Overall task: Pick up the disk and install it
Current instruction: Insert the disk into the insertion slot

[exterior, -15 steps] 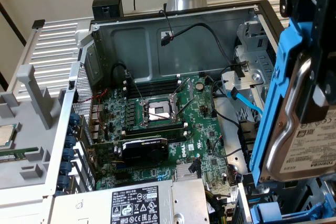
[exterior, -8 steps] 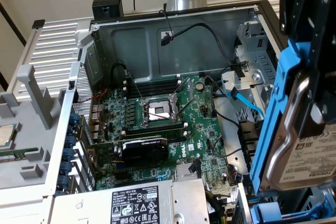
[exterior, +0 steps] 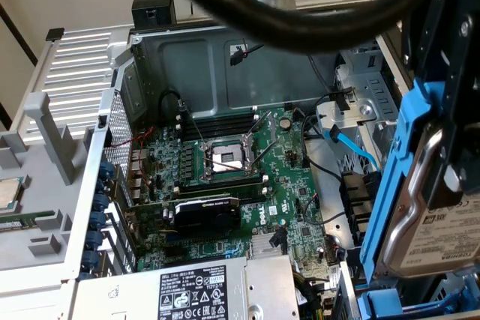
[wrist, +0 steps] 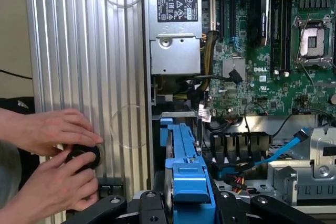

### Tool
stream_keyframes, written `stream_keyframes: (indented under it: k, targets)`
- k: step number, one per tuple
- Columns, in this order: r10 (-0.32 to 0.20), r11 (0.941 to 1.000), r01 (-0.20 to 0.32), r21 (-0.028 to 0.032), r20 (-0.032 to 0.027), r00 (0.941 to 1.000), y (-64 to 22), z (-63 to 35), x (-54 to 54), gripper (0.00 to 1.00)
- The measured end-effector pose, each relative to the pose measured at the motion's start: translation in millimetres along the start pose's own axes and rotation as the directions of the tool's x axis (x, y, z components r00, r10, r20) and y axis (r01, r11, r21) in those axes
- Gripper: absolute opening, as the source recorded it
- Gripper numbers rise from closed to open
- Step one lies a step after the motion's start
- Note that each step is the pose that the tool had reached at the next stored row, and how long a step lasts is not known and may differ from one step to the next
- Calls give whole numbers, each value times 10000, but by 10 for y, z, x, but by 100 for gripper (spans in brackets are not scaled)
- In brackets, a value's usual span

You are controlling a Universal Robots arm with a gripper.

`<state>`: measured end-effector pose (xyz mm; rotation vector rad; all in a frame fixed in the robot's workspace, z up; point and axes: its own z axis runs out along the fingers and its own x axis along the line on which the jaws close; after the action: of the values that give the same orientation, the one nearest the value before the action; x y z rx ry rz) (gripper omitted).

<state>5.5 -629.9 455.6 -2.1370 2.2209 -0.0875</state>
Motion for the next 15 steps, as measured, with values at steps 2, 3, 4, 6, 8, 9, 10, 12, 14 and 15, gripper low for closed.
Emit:
stream_keyframes:
  k: [2, 3, 4, 6, 8, 9, 10, 12, 14, 15]
  targets:
    - [-1, 10000, 1, -10, -10, 10000, -2, 7, -33, 37]
    - [-2, 10000, 2, -16, -21, 10000, -1, 12, -49, 37]
    - [-2, 10000, 2, -23, -38, 10000, 0, 18, -69, 37]
    - [-7, 10000, 7, -39, -62, 10000, 0, 31, -85, 37]
    - [-7, 10000, 6, -42, -69, 10000, 2, 42, -86, 37]
    - [-6, 10000, 6, -42, -72, 10000, 3, 48, -86, 37]
    - [-6, 10000, 6, -42, -74, 10000, 3, 54, -87, 37]
    - [-6, 10000, 6, -43, -81, 10000, 3, 65, -89, 37]
    - [-8, 10000, 8, -46, -102, 9999, 3, 78, -94, 37]
    - [-9, 10000, 9, -47, -112, 9999, 3, 87, -97, 37]
